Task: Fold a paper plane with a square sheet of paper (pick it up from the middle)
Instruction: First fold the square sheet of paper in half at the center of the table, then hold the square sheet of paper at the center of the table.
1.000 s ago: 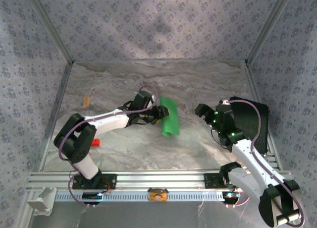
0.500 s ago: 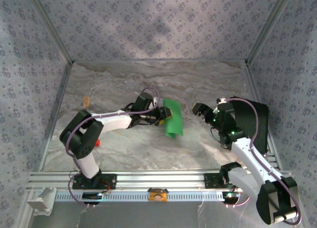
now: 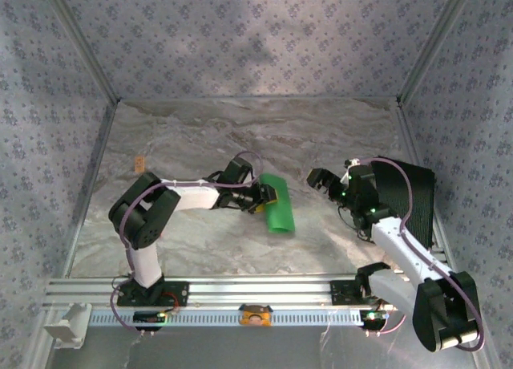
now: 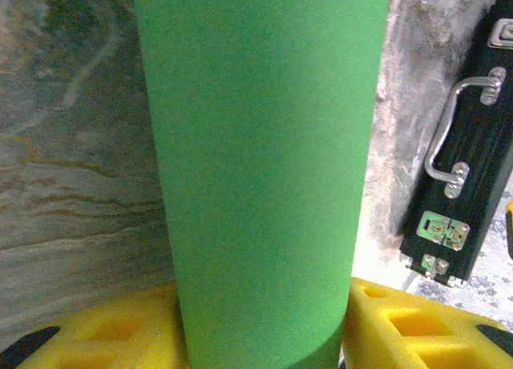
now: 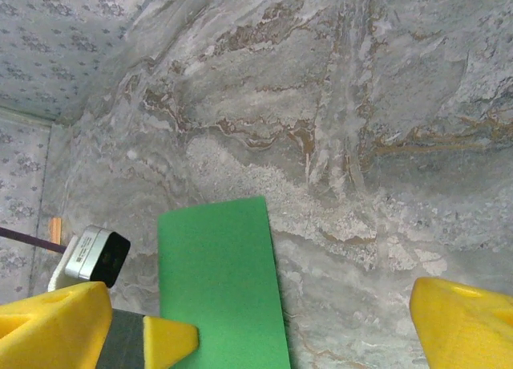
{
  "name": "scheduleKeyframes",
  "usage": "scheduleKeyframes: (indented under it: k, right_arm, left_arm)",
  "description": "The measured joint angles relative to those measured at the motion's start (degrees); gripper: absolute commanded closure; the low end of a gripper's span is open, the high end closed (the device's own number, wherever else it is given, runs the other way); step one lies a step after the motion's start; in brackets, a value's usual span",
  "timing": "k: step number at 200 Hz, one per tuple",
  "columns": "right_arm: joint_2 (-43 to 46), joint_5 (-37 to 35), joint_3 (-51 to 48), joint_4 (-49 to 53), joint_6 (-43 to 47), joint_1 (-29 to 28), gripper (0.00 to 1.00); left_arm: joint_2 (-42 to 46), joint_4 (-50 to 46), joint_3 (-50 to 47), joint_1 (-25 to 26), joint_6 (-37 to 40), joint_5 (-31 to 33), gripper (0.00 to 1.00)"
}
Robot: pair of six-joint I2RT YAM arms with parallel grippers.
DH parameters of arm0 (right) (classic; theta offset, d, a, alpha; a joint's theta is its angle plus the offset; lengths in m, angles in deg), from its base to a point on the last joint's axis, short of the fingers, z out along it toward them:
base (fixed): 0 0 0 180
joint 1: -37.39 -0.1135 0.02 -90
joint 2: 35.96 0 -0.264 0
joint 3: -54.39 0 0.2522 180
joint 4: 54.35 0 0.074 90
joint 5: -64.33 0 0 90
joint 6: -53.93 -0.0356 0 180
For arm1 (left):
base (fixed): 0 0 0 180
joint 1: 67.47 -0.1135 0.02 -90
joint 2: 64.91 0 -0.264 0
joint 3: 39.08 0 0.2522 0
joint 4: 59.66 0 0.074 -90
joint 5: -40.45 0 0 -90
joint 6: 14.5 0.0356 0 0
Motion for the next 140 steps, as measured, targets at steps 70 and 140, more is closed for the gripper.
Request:
scheduleKeyframes:
  k: [70, 140]
  right_arm:
    - [-1.4, 0.72, 0.17, -0.02, -0.04, 0.0, 0.02]
    - [-6.54, 4.28, 1.9, -0.07, 0.0, -0.35, 0.03]
  left_arm:
    - [0.59, -7.15, 1.9, -0.44, 4.76, 4.28, 0.3]
    - [4.17, -15.65, 2.27, -0.44, 8.31, 11.41, 0.41]
